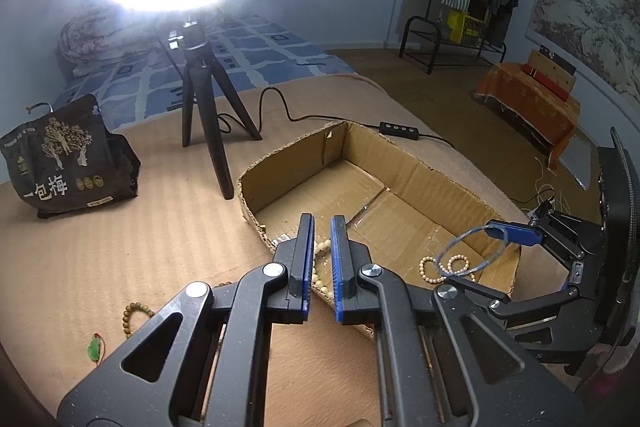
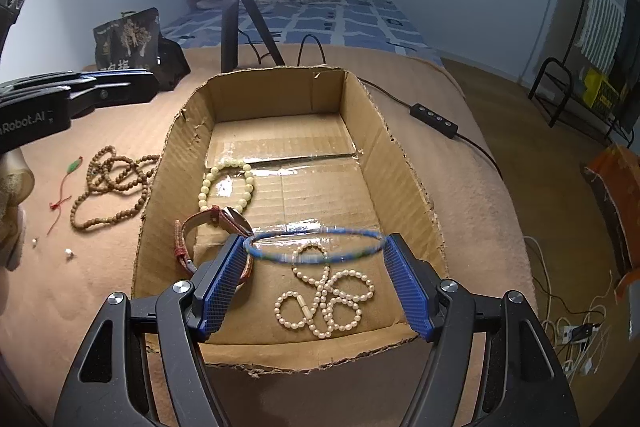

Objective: Organize jewelry
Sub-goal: 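Carry the bracelet and bangle into the cardboard box and open both tools, then move both open tools back toward the loose pearl earrings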

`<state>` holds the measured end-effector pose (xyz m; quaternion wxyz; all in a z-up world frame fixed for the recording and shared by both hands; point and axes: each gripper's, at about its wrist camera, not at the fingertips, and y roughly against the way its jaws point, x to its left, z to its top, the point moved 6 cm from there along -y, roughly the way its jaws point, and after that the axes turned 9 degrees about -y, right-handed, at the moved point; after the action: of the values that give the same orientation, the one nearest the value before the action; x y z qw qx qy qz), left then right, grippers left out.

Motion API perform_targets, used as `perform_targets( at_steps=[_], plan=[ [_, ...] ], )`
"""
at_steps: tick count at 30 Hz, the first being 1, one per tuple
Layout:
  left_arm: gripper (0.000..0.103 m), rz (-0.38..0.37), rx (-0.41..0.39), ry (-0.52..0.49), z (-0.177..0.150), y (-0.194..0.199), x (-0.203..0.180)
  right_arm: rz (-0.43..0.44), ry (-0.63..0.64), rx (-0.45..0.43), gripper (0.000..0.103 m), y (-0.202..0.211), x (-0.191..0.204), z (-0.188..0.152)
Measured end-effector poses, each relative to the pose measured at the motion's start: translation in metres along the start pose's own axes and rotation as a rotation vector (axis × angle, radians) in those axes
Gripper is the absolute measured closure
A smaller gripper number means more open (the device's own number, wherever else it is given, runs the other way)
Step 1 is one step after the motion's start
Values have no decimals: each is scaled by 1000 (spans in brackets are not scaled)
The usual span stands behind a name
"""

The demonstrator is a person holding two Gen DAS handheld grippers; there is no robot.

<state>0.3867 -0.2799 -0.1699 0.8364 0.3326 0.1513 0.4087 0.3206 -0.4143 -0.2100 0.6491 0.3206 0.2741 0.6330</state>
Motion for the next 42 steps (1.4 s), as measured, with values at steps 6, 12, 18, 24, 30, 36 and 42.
perform_targets(
  at_steps=[6, 12, 18, 24, 30, 36, 42],
  plan=[
    [97, 3, -16, -13, 1, 12, 1, 8, 12, 1, 32, 3, 6, 0],
    [97, 6, -31, -2, -2, 31, 8, 25, 13, 3, 32, 7, 16, -4],
    [97, 40, -52, 23, -7, 64, 37, 77, 29, -17, 32, 22, 36, -7],
    [75, 88, -71, 81, -23, 104, 78, 135, 44, -37, 32, 36, 59, -8],
    [69, 164, -91, 90, -49, 147, 109, 187, 57, -45, 32, 44, 85, -13],
    [69, 205, -62, 153, -93, 172, 140, 254, 77, -37, 32, 44, 114, -22],
    [69, 188, -8, 230, -147, 174, 153, 296, 105, -2, 32, 32, 146, -34]
  ],
)
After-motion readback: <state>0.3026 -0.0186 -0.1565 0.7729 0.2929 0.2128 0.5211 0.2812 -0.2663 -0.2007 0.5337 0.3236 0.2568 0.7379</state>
